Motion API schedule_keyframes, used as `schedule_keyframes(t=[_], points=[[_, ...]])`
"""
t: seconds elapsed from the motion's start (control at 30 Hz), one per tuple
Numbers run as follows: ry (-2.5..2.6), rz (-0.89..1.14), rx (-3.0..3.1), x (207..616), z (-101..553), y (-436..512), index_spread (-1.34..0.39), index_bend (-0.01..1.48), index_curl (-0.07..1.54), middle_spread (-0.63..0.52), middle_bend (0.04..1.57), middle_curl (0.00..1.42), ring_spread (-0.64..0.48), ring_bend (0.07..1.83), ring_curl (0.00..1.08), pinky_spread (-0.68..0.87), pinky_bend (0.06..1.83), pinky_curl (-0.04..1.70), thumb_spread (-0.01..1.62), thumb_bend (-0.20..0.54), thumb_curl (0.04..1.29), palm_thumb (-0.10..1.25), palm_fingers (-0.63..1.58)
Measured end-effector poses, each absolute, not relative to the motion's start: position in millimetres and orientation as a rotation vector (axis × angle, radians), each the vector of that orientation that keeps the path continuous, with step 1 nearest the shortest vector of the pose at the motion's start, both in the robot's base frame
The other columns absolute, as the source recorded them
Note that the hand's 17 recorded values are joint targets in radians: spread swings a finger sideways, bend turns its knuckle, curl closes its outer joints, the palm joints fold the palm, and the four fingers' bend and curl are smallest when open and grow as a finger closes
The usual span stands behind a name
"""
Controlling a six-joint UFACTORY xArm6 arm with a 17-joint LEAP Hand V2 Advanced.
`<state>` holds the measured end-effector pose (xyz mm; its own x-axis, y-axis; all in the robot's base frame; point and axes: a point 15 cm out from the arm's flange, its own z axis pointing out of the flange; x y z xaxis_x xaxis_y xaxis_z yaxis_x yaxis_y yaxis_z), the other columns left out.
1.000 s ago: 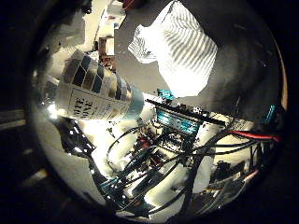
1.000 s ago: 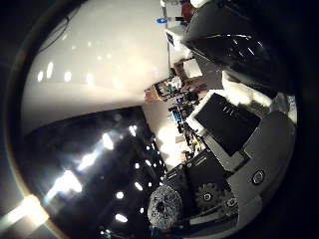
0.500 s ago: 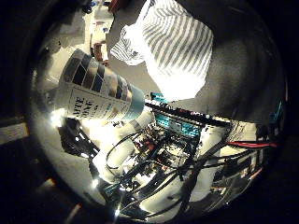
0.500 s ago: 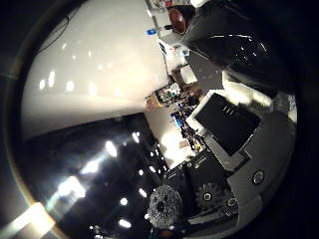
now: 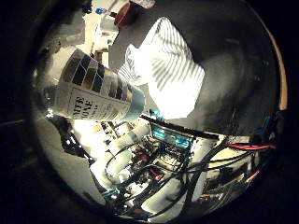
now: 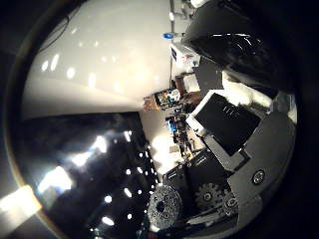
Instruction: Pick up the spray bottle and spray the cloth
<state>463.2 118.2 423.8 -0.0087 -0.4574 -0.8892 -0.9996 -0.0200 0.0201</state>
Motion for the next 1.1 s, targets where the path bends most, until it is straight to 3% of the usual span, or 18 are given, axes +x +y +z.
schedule_keyframes(t=[0.4,1.1], points=[[1.474,0.792,-1.633,508,454,179,-0.67,0.19,0.87,-0.28,1.06,0.78,-0.28,1.25,0.57,-0.54,1.11,0.54,0.31,-0.024,0.93,1.05,1.14],[1.244,0.839,-1.833,495,440,354,-0.67,0.18,0.86,-0.28,1.06,0.77,-0.29,1.25,0.57,-0.54,1.1,0.54,0.33,-0.023,0.93,1.04,1.14]])
